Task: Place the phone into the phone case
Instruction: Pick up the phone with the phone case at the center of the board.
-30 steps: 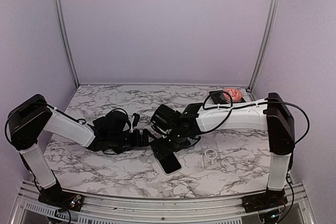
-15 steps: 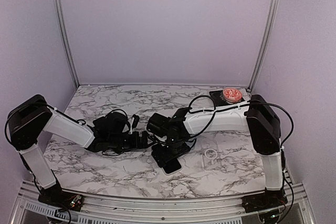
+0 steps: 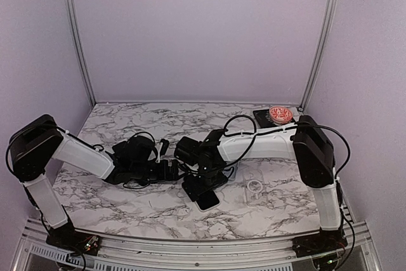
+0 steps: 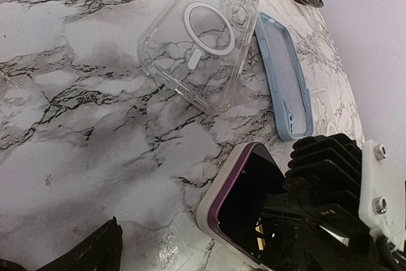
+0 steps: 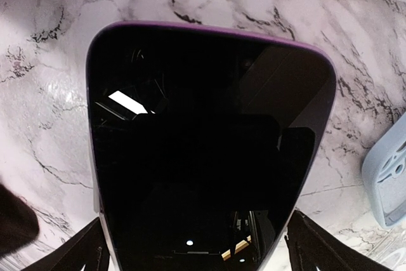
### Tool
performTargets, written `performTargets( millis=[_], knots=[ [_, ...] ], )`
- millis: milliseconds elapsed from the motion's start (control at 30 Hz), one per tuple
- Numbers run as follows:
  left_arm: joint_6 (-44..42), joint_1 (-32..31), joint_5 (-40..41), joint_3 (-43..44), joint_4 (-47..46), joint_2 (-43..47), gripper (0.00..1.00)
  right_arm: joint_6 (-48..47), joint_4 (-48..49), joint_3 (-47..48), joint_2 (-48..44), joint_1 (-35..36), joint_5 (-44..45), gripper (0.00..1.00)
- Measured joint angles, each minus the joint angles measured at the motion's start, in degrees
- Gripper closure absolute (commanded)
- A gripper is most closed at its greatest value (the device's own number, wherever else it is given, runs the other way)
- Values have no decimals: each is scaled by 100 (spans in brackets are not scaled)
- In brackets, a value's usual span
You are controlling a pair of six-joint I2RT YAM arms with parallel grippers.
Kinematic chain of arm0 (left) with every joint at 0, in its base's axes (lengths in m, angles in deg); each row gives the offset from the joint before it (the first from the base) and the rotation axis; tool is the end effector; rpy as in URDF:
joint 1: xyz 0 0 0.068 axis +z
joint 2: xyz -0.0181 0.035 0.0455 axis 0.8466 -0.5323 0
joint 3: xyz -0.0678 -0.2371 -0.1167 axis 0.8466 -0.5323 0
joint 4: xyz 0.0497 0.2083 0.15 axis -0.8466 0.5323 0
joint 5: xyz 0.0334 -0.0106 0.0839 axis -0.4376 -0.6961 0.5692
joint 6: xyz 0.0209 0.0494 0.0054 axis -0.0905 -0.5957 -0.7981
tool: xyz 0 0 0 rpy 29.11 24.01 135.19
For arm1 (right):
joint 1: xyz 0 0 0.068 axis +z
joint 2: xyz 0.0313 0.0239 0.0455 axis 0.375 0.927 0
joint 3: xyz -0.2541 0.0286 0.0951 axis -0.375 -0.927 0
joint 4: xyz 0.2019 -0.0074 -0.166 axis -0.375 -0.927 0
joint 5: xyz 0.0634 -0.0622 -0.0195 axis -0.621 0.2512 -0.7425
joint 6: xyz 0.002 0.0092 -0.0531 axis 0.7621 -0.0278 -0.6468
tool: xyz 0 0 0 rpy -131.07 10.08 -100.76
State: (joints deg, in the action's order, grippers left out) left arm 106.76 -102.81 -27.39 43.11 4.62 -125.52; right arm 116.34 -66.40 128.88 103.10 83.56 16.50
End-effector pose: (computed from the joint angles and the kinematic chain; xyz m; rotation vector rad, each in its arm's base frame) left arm 0.2280 -0.2394 0.1358 0.2511 2.3088 -1.0752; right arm 0.2036 0.3739 0.1562 -0.9123 2.8899 0.1075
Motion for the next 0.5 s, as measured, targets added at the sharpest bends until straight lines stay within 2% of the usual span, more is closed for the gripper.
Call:
performTargets(
  millis=[200, 267, 333, 367, 500],
  knots=[
    [-50, 2, 2, -2, 22, 13, 3, 11, -83, 85, 50, 7, 0, 5],
    [-57, 2, 4, -4, 55, 31, 3, 15, -111, 118, 74, 17, 15, 14],
    [-70, 0, 7, -4, 72, 35, 3, 33, -144, 151, 101, 24, 35, 34],
    [-70, 0, 7, -4, 81, 39, 3, 57, -153, 164, 109, 28, 46, 39],
    [-66, 2, 9, -4, 87, 44, 3, 138, -142, 184, 114, 35, 13, 42]
  ],
)
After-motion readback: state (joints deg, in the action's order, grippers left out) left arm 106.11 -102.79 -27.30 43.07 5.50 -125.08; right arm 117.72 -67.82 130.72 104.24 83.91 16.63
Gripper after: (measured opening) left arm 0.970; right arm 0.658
